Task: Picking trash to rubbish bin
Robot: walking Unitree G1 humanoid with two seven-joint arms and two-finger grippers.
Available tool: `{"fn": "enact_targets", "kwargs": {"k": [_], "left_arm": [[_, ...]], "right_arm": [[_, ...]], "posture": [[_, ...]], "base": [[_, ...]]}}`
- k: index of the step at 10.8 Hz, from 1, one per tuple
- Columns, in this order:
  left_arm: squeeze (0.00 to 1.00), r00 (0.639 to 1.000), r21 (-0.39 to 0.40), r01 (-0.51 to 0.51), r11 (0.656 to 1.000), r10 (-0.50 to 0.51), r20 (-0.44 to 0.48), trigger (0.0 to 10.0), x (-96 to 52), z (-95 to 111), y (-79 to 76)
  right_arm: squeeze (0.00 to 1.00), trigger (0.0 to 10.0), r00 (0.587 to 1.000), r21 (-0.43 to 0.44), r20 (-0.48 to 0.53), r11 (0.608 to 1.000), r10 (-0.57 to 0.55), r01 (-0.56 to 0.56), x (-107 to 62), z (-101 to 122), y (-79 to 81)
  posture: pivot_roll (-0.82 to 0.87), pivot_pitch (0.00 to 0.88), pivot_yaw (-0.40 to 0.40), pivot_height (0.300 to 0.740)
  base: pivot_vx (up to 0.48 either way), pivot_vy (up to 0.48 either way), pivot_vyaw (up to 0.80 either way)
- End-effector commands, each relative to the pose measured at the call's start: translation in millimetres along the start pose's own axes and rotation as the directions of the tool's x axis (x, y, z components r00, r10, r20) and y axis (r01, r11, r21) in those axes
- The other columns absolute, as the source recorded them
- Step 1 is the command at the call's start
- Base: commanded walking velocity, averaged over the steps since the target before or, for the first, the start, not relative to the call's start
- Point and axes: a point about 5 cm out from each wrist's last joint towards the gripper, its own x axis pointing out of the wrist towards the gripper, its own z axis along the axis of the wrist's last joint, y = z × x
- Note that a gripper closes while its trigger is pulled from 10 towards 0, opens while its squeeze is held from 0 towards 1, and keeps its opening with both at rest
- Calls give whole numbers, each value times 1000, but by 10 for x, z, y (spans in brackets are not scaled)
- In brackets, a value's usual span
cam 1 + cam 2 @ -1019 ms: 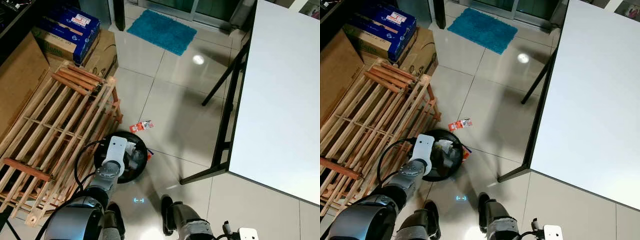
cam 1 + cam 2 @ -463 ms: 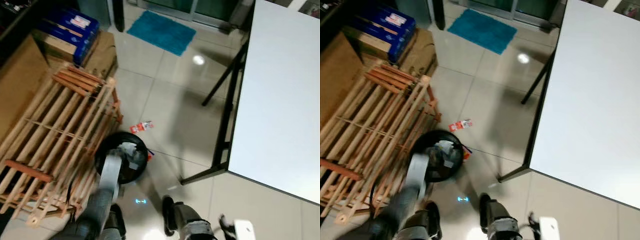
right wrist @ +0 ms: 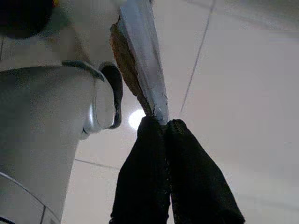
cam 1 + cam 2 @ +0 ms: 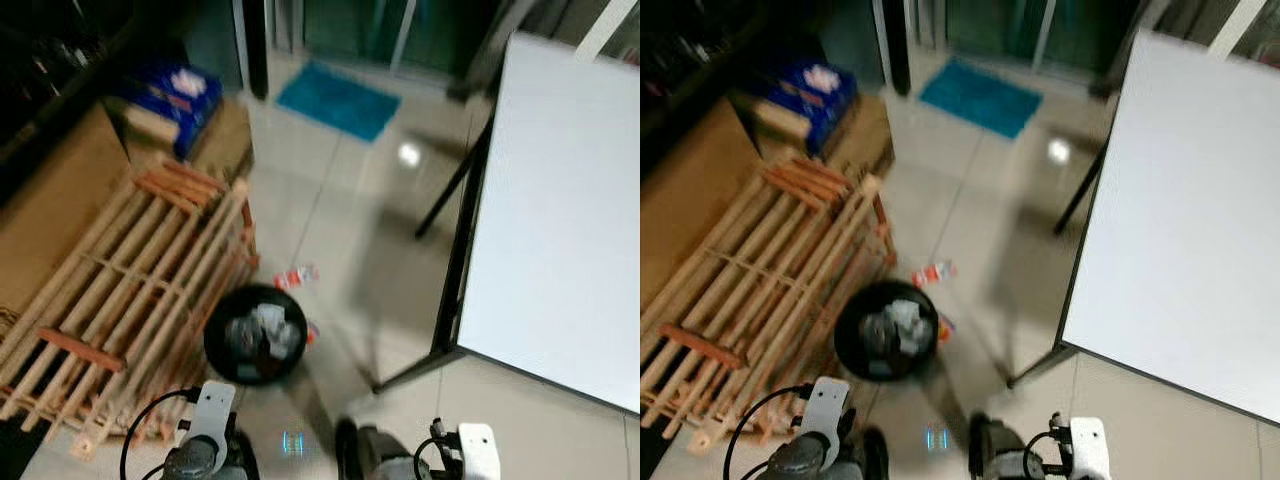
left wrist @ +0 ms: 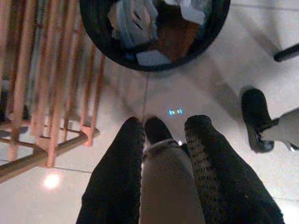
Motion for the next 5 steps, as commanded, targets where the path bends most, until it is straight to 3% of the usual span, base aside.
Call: {"fn": "enact_targets", "kwargs": {"k": [1, 2, 5], "left_arm": [[0, 999, 4, -12, 1000, 12, -35, 10000, -29, -109, 22], [0, 999, 0, -28, 1000, 28, -29, 10000, -14, -62, 57], [0, 999, -16, -46, 999, 47, 10, 10000, 40, 126, 64]], "right_arm": [[0, 10000, 999, -69, -18, 997, 40, -41, 3, -12, 33], [0, 10000, 997, -133, -2, 988, 73, -72, 21, 71, 52], [0, 10000, 989, -181, 95, 979, 111, -92, 91, 462, 93]], "posture": [[-55, 91, -57, 740], [-47, 61, -62, 740], [-19, 15, -65, 740]], "base": [[0, 0, 0], [0, 0, 0], [0, 0, 0]]}}
